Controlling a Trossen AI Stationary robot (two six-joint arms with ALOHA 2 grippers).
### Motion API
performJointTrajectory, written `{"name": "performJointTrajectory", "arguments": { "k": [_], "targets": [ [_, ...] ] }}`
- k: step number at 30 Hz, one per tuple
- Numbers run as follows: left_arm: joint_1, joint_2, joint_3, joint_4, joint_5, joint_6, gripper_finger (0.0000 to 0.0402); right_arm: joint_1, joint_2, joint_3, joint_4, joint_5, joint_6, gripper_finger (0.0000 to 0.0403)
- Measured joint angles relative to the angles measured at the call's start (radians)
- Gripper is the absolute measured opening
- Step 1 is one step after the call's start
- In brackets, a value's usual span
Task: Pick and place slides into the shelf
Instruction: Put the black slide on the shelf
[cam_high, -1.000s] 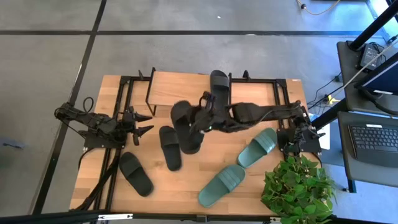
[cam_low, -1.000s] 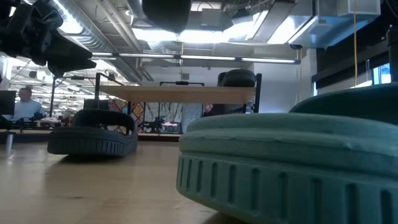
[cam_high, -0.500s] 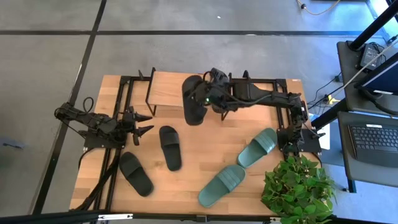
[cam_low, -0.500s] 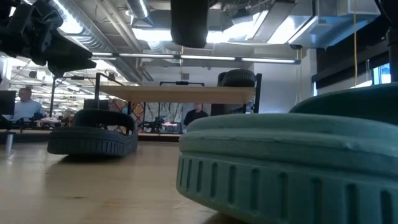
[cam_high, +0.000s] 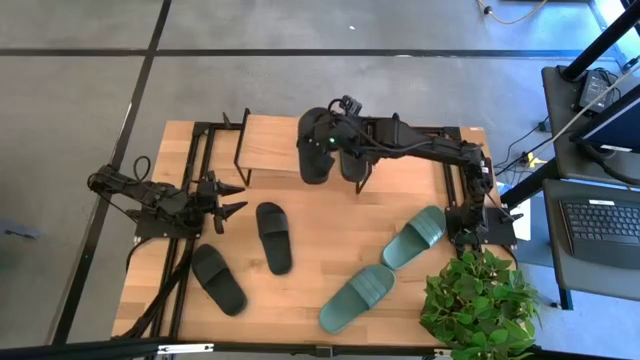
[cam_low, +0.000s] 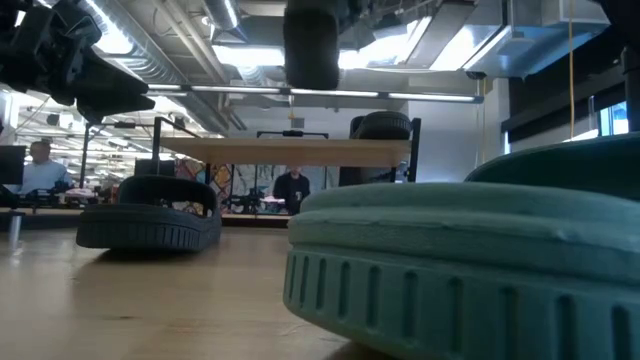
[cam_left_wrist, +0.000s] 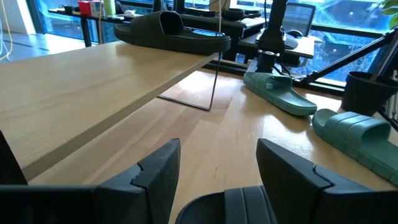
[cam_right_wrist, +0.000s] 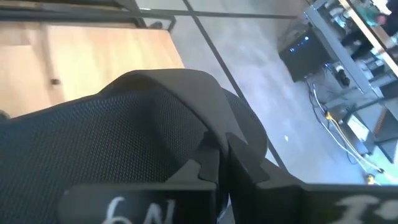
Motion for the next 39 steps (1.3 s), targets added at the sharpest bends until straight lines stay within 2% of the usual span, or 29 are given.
{"name": "performJointTrajectory", "arguments": {
  "k": [6, 10, 18, 31, 39],
  "targets": [
    [0.000, 0.000, 0.000, 0.000, 0.000, 0.000, 0.0204, -0.063, -0.006, -0.135, 0.106, -0.006, -0.051, 0.0013],
    [0.000, 0.000, 0.000, 0.000, 0.000, 0.000, 0.0204, -0.095, -0.034, -0.260, 0.233, -0.082, -0.073, 0.0013],
    [0.000, 0.000, 0.000, 0.000, 0.000, 0.000, 0.0204, -0.128, -0.129, -0.469, 0.432, -0.082, -0.127, 0.0013],
    [0.000, 0.000, 0.000, 0.000, 0.000, -0.001, 0.0204, -0.151, -0.113, -0.491, 0.483, -0.086, -0.154, 0.0013],
    [0.000, 0.000, 0.000, 0.000, 0.000, -0.001, 0.0204, -0.149, -0.113, -0.622, 0.597, -0.104, -0.152, 0.0013]
  ]
}}
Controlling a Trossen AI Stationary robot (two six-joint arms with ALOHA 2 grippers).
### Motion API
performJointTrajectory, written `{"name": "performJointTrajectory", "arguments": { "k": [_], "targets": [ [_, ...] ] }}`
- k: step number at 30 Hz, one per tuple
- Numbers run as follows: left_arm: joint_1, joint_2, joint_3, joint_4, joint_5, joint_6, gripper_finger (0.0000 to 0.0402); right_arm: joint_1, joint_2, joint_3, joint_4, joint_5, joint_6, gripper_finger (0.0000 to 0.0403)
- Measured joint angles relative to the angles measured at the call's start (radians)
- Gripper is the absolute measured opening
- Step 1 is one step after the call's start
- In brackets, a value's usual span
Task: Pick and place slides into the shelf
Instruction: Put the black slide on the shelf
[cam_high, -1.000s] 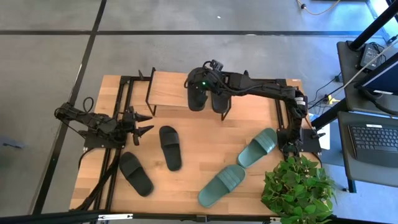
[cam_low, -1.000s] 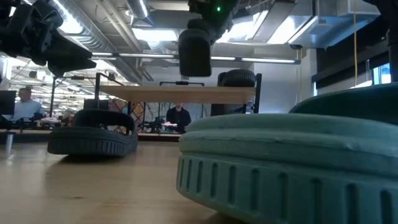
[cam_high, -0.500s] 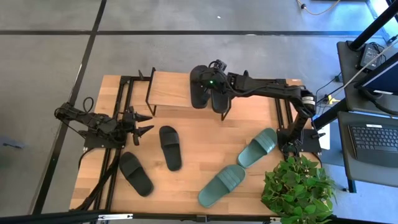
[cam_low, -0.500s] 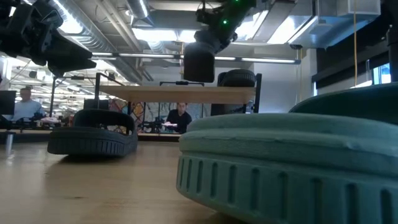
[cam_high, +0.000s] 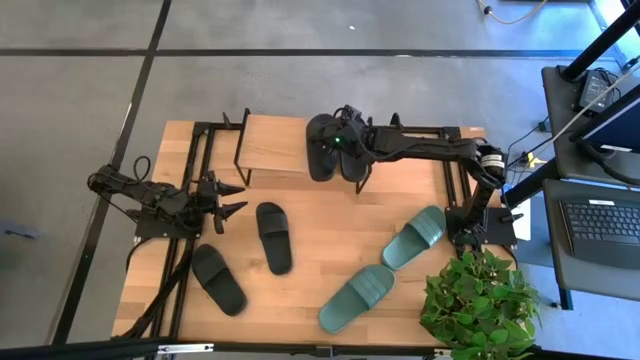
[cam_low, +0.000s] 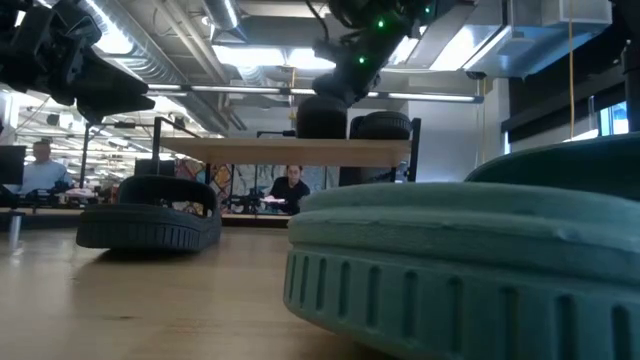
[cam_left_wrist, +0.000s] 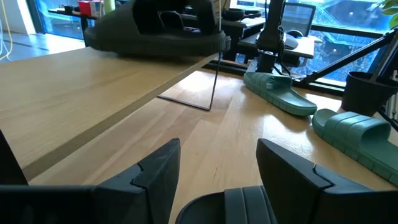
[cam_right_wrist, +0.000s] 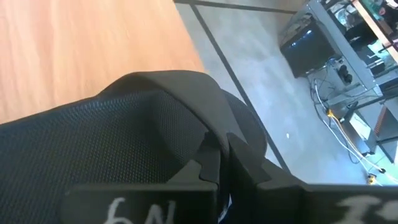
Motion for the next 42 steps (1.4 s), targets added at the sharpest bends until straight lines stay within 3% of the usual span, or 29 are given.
{"name": "performJointTrajectory", "arguments": {
  "k": [25, 42],
  "targets": [
    [0.000, 0.000, 0.000, 0.000, -0.009, 0.001, 0.0204, -0.001, 0.000, -0.027, 0.010, 0.031, -0.084, 0.0017],
    [0.000, 0.000, 0.000, 0.000, -0.015, 0.001, 0.0204, -0.001, 0.000, -0.023, -0.041, 0.032, -0.079, 0.0163]
  ]
}}
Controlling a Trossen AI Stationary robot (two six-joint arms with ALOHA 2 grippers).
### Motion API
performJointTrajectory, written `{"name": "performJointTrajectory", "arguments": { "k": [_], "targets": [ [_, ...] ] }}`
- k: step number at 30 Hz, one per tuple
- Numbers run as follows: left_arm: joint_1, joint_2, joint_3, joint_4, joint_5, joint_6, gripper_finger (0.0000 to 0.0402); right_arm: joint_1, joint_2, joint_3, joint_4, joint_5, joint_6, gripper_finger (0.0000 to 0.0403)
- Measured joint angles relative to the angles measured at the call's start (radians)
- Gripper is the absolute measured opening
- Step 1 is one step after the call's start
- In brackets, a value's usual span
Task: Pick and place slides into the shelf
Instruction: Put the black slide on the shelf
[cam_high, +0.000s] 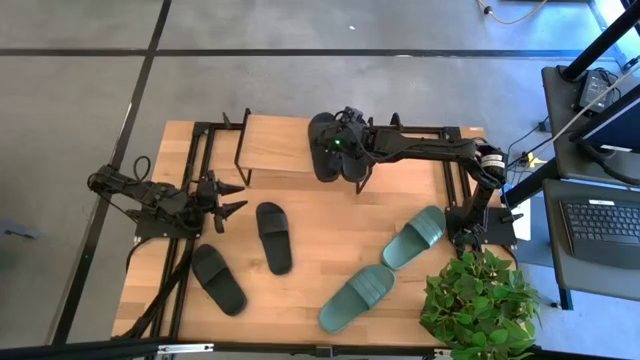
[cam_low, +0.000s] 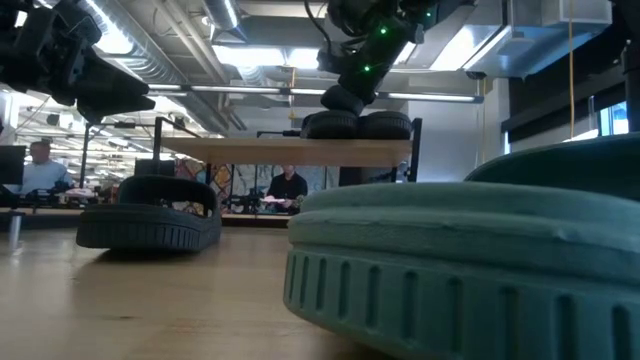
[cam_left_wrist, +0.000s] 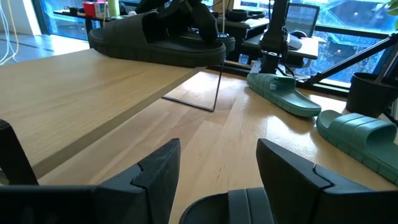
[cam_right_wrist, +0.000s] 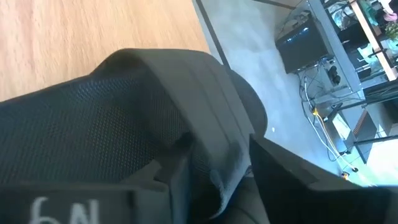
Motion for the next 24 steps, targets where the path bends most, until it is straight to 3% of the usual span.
{"name": "performJointTrajectory", "arguments": {
  "k": [10, 24],
  "targets": [
    [0.000, 0.000, 0.000, 0.000, 0.000, 0.000, 0.0204, 0.001, 0.000, 0.002, 0.002, 0.000, 0.003, 0.0238],
    [0.000, 0.000, 0.000, 0.000, 0.000, 0.000, 0.0204, 0.032, -0.035, 0.004, -0.052, 0.000, 0.061, 0.0244]
  ]
}}
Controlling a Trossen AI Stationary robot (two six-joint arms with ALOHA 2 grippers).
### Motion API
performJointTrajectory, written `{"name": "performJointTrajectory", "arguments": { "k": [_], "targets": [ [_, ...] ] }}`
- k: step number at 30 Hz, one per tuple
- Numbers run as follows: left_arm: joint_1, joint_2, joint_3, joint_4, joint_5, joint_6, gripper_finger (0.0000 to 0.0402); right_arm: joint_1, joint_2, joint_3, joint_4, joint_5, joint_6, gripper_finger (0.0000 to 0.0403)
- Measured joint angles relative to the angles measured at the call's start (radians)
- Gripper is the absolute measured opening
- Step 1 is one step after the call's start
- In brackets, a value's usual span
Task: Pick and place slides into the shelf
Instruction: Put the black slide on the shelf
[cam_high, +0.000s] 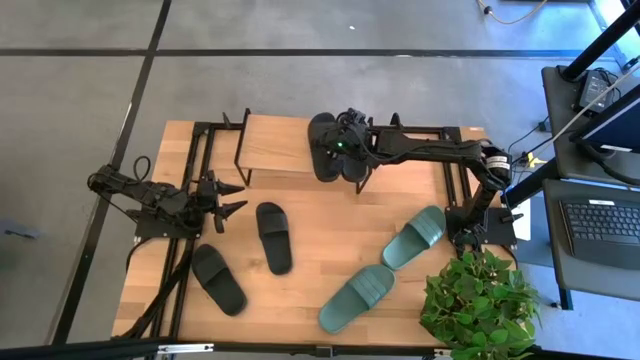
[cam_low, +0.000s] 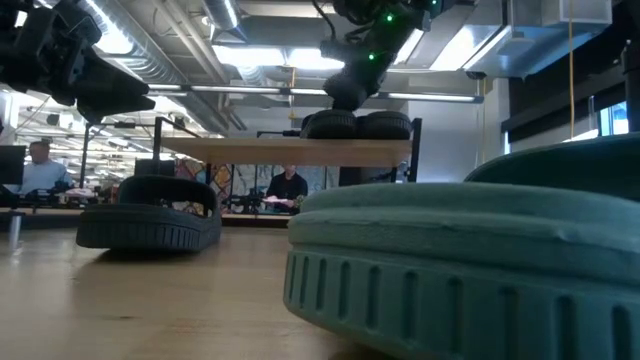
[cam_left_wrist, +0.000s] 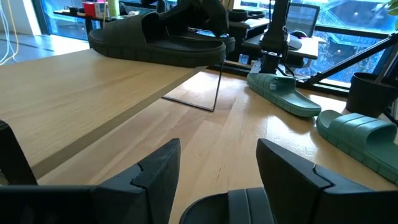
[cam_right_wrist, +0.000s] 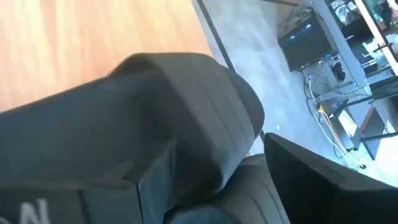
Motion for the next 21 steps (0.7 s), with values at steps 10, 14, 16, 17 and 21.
{"name": "performJointTrajectory", "arguments": {
  "k": [10, 14, 16, 17, 21],
  "targets": [
    [0.000, 0.000, 0.000, 0.000, 0.000, 0.000, 0.0204, 0.064, -0.077, 0.000, -0.032, 0.000, 0.052, 0.0244],
    [0.000, 0.000, 0.000, 0.000, 0.000, 0.000, 0.0204, 0.118, -0.126, 0.000, -0.032, 0.000, 0.073, 0.0244],
    [0.000, 0.000, 0.000, 0.000, 0.000, -0.001, 0.0204, 0.149, -0.153, 0.000, -0.038, -0.002, 0.110, 0.0244],
    [0.000, 0.000, 0.000, 0.000, 0.000, -0.001, 0.0204, 0.166, -0.167, 0.000, -0.034, -0.006, 0.126, 0.0244],
    [0.000, 0.000, 0.000, 0.000, 0.000, -0.001, 0.0204, 0.230, -0.219, 0.000, -0.038, -0.114, 0.150, 0.0244]
  ]
}}
